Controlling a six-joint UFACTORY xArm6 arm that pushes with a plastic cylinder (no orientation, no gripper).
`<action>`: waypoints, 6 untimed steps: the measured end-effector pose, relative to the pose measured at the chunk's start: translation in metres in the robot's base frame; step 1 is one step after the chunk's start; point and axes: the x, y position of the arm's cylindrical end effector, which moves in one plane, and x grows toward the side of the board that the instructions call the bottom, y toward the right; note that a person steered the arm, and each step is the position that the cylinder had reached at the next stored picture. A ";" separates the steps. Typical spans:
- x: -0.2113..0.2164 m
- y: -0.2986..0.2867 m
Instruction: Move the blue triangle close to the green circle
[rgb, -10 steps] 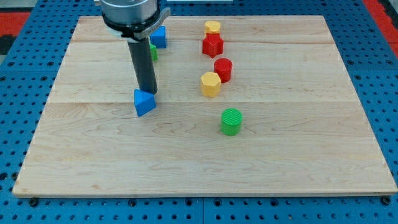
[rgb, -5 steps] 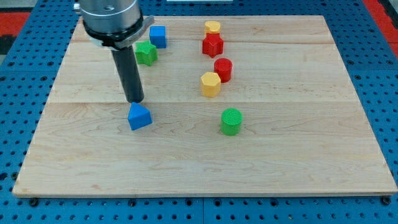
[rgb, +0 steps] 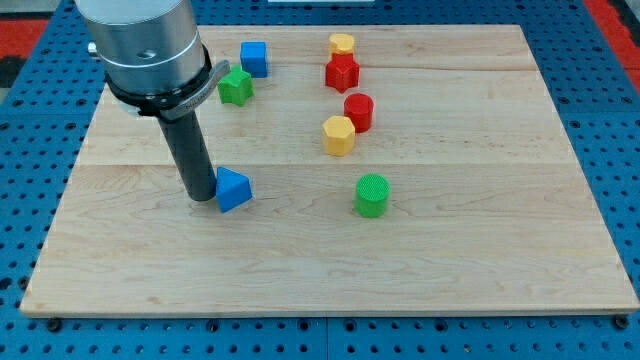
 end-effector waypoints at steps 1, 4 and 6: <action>0.000 0.013; 0.003 0.082; -0.008 0.104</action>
